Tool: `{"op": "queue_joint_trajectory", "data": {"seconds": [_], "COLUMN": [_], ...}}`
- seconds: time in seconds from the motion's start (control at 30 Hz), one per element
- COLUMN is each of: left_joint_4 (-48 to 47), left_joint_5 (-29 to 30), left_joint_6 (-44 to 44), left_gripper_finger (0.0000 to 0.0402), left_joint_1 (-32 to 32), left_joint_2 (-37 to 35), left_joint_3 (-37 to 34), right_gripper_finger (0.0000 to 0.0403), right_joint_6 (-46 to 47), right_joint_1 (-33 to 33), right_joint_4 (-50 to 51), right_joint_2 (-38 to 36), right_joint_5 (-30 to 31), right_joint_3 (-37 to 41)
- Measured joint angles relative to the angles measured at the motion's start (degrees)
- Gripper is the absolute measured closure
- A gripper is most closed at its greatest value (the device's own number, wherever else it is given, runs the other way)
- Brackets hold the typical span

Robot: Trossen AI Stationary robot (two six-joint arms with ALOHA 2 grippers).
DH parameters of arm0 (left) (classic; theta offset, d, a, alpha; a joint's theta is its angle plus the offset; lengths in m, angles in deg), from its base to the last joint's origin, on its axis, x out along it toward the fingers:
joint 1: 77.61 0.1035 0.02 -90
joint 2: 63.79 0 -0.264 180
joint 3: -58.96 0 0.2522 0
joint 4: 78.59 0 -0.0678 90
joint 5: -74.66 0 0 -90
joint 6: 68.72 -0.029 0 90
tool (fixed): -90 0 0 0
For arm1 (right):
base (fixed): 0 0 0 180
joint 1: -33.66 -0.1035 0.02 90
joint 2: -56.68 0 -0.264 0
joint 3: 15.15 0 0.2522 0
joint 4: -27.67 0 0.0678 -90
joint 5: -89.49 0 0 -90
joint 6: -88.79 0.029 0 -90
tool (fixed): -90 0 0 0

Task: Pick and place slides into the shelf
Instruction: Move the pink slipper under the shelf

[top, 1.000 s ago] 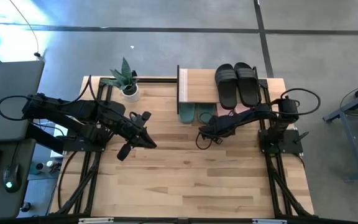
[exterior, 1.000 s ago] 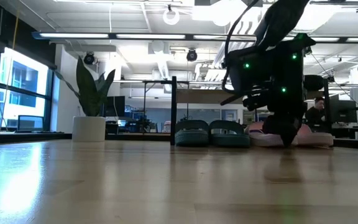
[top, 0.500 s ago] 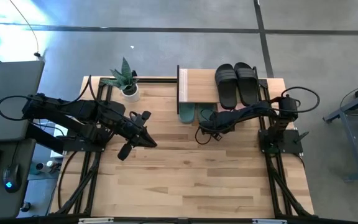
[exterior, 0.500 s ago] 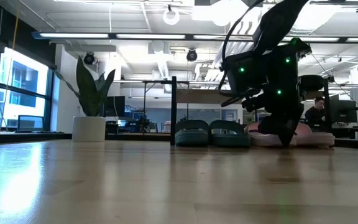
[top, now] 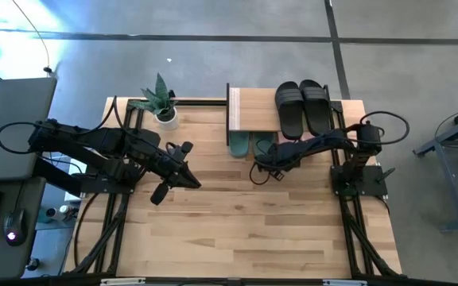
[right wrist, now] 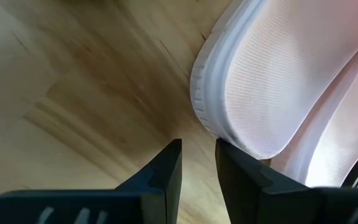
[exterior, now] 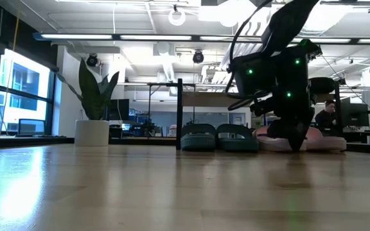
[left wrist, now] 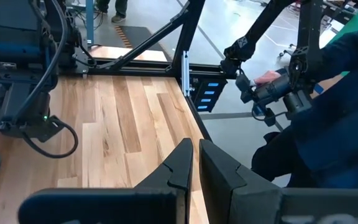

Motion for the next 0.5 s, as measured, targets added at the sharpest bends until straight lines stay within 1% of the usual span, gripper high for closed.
{"op": "queue_joint_trajectory", "data": {"seconds": [0.27, 0.37, 0.5], "left_joint_4": [0.0, 0.0, 0.0], "left_joint_5": [-0.02, -0.02, -0.02], "left_joint_6": [-0.01, -0.02, -0.02], "left_gripper_finger": [0.0385, 0.0385, 0.0385], "left_joint_1": [0.0, 0.0, 0.0], "left_joint_2": [0.0, 0.0, 0.0], "left_joint_3": [0.0, 0.0, 0.0], "right_gripper_finger": [0.031, 0.0299, 0.0272], "right_joint_6": [-0.02, -0.42, -1.18], "right_joint_1": [-0.89, -0.91, -0.91], "right_joint_4": [0.13, 0.11, 0.05], "right_joint_2": [-0.02, -0.02, -0.04], "right_joint_5": [0.91, 0.71, 0.28], "right_joint_3": [0.0, -0.03, -0.07]}}
